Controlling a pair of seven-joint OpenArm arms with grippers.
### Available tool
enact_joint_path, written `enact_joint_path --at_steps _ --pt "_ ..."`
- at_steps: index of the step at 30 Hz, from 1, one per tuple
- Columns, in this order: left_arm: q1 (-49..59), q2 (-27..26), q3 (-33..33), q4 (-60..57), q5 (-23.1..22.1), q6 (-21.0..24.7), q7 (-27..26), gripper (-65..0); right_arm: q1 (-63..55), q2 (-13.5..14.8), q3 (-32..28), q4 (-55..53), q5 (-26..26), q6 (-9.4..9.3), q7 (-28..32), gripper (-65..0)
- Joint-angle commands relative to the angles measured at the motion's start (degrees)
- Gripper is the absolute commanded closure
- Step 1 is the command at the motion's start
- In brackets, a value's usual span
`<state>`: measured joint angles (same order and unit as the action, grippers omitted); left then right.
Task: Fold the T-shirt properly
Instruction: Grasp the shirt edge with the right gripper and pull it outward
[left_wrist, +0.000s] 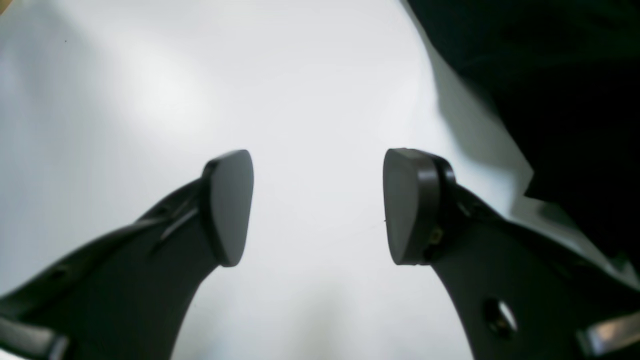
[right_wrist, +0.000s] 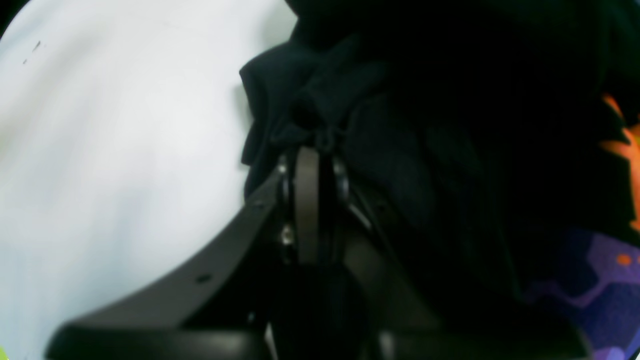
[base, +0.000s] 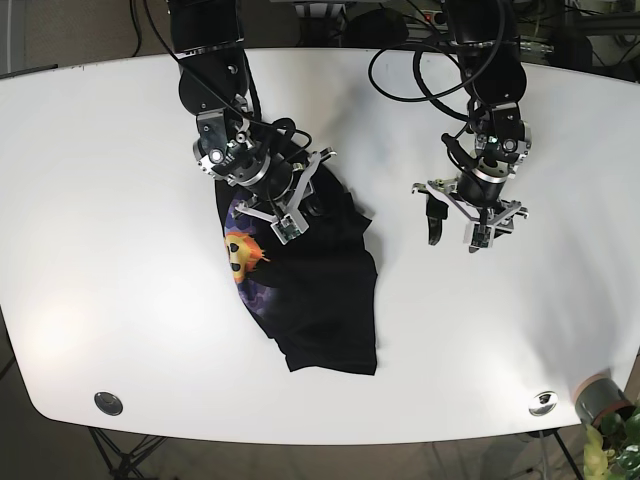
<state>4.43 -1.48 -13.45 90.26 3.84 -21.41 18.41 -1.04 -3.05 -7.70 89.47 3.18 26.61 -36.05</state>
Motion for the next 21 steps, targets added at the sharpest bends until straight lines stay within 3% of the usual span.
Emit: enact_joint_path --at_steps 1,8,14,21 --pt "-0.78 -0.33 -0.04 1.30 -0.72 0.27 -1.58 -37.4 0.82 -0.42 0.01 1.47 0.82 0.16 1.55 -2.7" --pt "-0.78 -0.33 -0.04 1.13 -0.72 0.27 -1.58 -37.4 1.35 -0.51 0.01 12.90 0.82 0.16 -3.64 -1.9" --pt "-0.78 -0.33 0.05 1.39 -0.72 0.27 -1.58 -37.4 9.43 0.10 2.12 19.67 0.73 0.16 -8.91 -1.9" --pt "-0.69 0.02 0.31 1.48 -0.72 0.18 -1.58 -37.4 23.68 3.97 3.88 19.58 0.82 0.25 -12.61 -1.9"
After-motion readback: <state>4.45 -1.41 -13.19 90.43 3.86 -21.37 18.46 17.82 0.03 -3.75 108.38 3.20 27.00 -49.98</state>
